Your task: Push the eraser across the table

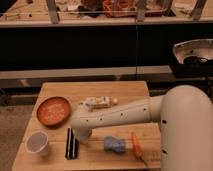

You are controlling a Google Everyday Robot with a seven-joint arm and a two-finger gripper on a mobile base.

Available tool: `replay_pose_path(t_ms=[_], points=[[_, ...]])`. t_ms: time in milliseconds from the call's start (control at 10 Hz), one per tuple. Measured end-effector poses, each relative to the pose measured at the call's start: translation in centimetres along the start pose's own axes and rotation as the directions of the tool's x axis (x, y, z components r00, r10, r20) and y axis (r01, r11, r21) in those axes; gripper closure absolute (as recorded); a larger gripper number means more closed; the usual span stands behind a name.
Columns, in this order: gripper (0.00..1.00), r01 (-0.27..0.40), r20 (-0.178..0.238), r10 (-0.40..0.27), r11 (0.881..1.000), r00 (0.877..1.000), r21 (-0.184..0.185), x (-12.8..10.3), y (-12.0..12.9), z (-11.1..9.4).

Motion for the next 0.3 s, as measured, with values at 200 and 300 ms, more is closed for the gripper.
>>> replay_pose_path(t_ms=[200,300], points=[[1.00,0.018,0.000,-0.018,1.000,1.000,0.006,-0.81,-0.86,0.14],[1.00,0.017,0.004,-0.017,1.000,1.000,0.009,-0.88,-0.92,0.14]])
